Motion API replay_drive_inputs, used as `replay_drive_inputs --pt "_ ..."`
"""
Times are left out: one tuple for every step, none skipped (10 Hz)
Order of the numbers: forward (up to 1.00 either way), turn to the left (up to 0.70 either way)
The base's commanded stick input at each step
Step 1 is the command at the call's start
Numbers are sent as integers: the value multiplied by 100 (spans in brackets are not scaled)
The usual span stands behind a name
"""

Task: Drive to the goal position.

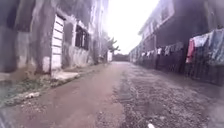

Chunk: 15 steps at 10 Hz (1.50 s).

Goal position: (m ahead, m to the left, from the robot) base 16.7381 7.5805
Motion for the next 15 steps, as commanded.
replay_drive_inputs --pt "70 0" --pt "70 0" --pt "70 0" --pt "70 0" --pt "70 0" --pt "70 0" --pt "70 0" --pt "70 0" --pt "70 0" --pt "70 0" --pt "70 0" --pt "70 0" --pt "70 0" --pt "70 0" --pt "70 0"
